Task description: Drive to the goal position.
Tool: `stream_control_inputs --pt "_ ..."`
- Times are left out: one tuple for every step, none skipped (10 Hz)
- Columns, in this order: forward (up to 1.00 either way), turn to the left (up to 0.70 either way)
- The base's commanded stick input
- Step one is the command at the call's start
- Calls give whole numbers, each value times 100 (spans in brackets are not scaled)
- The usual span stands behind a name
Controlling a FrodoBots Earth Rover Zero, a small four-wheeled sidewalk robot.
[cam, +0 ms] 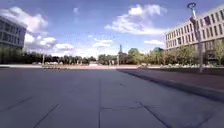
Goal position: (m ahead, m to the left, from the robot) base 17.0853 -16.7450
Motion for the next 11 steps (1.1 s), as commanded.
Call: stream_control_inputs --pt "70 0" --pt "70 0" --pt "70 0" --pt "70 0" --pt "70 0" --pt "70 0" --pt "70 0" --pt "70 0" --pt "70 5" --pt "70 14" --pt "70 14"
